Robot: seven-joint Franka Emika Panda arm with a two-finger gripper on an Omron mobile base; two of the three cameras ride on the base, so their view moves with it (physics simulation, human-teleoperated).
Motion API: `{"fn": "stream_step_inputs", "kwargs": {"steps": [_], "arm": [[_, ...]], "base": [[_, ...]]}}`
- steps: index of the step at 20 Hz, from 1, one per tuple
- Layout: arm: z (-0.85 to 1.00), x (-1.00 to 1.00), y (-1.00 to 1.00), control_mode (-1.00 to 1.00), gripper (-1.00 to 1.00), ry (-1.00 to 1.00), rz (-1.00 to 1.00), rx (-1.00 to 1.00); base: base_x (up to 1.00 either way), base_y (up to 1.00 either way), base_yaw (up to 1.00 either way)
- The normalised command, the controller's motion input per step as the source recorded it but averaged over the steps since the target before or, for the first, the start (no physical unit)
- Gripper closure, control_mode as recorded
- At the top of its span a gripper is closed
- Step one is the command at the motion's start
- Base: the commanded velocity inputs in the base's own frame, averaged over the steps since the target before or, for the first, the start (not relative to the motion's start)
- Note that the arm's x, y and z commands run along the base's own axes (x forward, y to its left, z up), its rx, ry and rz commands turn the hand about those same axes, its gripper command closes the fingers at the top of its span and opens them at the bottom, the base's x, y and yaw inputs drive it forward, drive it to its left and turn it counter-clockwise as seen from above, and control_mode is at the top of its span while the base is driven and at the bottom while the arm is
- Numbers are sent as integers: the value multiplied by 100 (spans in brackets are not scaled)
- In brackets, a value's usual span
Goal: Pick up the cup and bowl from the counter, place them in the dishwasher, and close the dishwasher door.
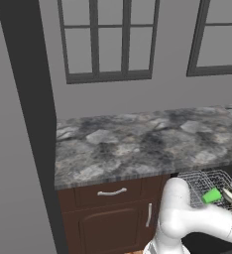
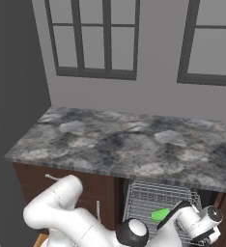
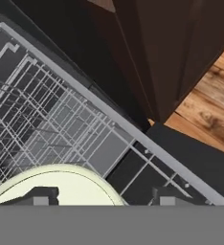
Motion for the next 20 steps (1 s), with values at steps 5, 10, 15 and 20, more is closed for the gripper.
{"fn": "stream_step_inputs", "kwargs": {"steps": [5, 10, 15, 20], "arm": [[5, 0, -13, -100, -100, 0, -1, 0], [23, -31, 6, -100, -100, -3, 0, 0], [59, -63, 12, -100, -100, -11, 0, 0], [38, -47, 22, -100, -100, -8, 0, 0]], "base": [[0, 0, 0], [0, 0, 0], [0, 0, 0], [0, 0, 0]]}}
